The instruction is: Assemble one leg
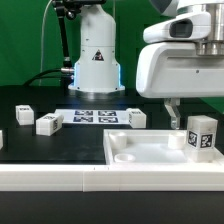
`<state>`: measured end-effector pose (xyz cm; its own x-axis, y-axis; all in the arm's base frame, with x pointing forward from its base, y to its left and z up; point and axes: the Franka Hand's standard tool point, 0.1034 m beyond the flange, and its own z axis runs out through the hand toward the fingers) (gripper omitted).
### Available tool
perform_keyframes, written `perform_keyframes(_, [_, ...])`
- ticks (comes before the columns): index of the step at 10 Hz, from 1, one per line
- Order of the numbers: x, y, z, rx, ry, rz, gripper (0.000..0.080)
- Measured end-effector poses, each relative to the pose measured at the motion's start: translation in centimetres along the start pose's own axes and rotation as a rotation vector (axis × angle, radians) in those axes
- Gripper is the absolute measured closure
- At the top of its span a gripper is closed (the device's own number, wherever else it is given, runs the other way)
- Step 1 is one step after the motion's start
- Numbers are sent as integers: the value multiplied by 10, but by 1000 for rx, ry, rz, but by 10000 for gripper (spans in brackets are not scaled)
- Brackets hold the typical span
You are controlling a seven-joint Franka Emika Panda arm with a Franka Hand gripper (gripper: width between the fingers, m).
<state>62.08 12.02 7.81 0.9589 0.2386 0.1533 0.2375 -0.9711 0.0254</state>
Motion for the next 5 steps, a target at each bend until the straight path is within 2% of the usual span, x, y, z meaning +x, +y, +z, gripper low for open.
perform_keyframes(1, [0,0,0,0,0,1,159])
perform_keyframes(2, [0,0,0,0,0,2,338])
perform_keyframes(3, [0,0,0,1,0,13,338])
perform_keyframes(4, [0,0,0,1,0,25,489])
perform_keyframes(5, [0,0,0,1,0,25,509])
